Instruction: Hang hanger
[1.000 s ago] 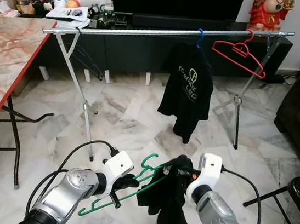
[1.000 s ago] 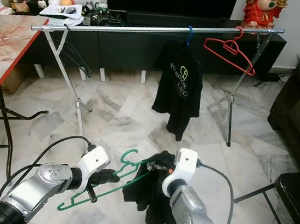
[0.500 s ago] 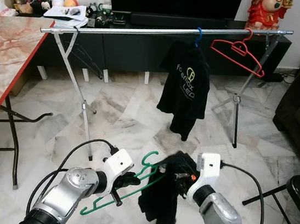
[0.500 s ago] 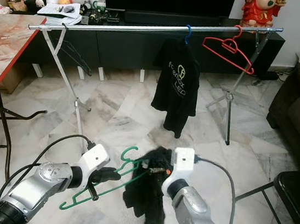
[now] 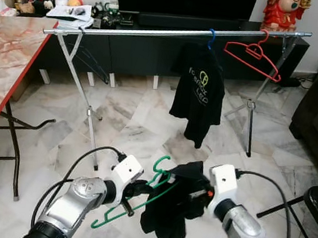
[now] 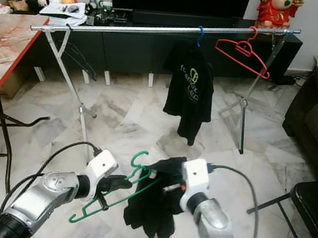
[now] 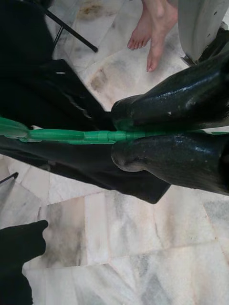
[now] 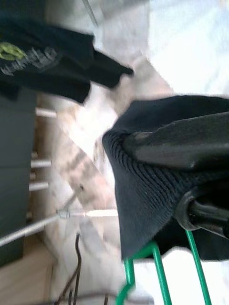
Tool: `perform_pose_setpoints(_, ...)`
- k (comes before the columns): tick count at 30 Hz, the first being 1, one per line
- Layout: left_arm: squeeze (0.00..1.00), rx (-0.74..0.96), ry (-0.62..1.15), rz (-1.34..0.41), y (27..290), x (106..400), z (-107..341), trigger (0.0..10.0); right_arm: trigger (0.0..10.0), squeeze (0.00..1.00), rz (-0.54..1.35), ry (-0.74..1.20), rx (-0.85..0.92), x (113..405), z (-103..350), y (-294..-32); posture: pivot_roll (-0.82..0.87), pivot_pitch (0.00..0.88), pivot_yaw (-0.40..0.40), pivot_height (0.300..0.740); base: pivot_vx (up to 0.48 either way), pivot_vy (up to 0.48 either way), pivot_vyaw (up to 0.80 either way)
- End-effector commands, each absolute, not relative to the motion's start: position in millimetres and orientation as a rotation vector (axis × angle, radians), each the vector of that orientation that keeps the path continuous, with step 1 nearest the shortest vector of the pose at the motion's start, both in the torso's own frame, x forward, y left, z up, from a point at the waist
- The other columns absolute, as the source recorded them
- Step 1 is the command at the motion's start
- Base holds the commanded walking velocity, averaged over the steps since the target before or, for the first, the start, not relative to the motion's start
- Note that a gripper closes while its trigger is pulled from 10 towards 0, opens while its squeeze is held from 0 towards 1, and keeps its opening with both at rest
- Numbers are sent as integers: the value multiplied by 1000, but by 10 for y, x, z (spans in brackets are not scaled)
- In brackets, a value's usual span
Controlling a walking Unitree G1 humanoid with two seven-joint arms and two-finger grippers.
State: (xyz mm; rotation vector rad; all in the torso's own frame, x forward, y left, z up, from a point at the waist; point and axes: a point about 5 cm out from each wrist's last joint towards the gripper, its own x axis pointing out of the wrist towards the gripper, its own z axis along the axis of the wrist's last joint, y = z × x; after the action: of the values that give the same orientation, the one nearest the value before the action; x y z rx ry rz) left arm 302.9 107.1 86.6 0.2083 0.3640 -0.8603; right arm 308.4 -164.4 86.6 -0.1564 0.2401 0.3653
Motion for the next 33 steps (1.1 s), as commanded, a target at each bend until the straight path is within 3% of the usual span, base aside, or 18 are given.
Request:
perform_pose_setpoints(1,0,208,326,-852,1080,3061,957,10000,10000,0,354,189,-172,3126,950,-1636,-50,79,34,740,0,0,0)
perform_pose_setpoints(6,0,208,330,-850,1083,3053,947,10000,10000,0,375,140,-202,3147,1034,-1596,-48,78,33,740,0,0,0)
perform_pose_setpoints(13,0,252,375,-884,1130,3003,878,10000,10000,0,266,163,-293,3254,1034,-1779,-51,78,31,740,0,0,0)
perform_pose_setpoints(24,0,297,432,-1111,1144,2791,866,10000,10000,0,262,163,-298,3299,1028,-1768,-44,82,29,740,0,0,0)
perform_pose_setpoints(33,0,321,361,-936,1109,3000,919,10000,10000,0,332,165,-284,3262,999,-1655,-49,84,30,740,0,0,0)
